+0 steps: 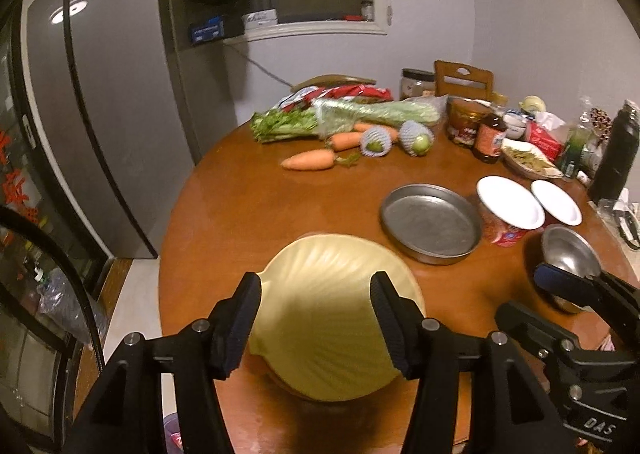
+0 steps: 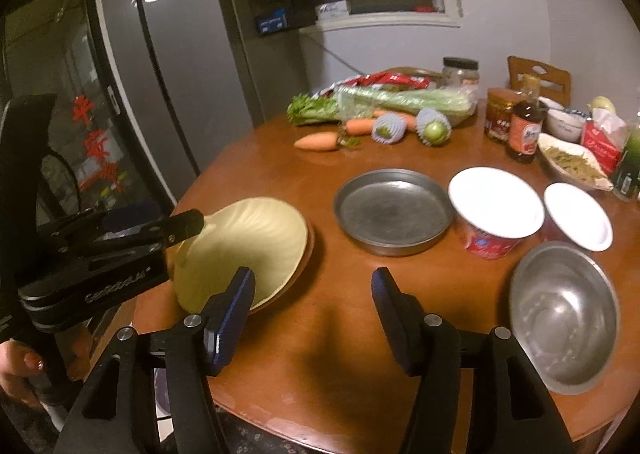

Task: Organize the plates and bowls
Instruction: 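Lower the shell plate onto the pink plate and open the left gripper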

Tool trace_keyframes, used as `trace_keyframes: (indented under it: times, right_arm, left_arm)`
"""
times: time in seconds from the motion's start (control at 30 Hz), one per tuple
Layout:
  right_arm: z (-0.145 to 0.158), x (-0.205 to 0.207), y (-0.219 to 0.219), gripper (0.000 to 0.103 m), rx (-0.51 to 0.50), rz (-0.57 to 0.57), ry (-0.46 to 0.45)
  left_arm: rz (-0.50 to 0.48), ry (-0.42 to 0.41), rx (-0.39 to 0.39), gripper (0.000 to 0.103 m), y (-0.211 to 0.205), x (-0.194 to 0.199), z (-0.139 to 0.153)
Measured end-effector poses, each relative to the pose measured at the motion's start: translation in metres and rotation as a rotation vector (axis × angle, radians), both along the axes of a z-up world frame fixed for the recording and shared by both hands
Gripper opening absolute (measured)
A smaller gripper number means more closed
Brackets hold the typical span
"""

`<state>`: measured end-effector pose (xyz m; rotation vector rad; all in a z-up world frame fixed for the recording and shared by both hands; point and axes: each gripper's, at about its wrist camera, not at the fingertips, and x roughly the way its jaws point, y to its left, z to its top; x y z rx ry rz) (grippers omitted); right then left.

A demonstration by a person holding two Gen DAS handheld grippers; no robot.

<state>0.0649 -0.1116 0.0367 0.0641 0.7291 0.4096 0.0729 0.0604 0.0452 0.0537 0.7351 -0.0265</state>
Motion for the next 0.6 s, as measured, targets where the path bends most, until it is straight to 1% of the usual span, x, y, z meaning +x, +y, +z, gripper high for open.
trace_keyframes:
  times: [0.1, 0.37, 0.6]
  right_arm:
    - [0.004, 0.001, -0.011, 0.067, 0.020, -0.027, -0.007]
    - [0.008, 0.015, -0.044, 0.067, 0.056, -0.103, -0.002]
    - [0.008, 0.025, -0.071, 0.068, 0.086, -0.170, 0.005]
  left_arm:
    - [-0.033, 0.001, -0.019, 0.057, -0.009, 0.001, 0.007]
    - [-0.084, -0.005, 0.008, 0.057, -0.042, 0.018, 0.021]
    - [-0.123, 0.015, 0.033, 0.058, -0.065, 0.040, 0.021]
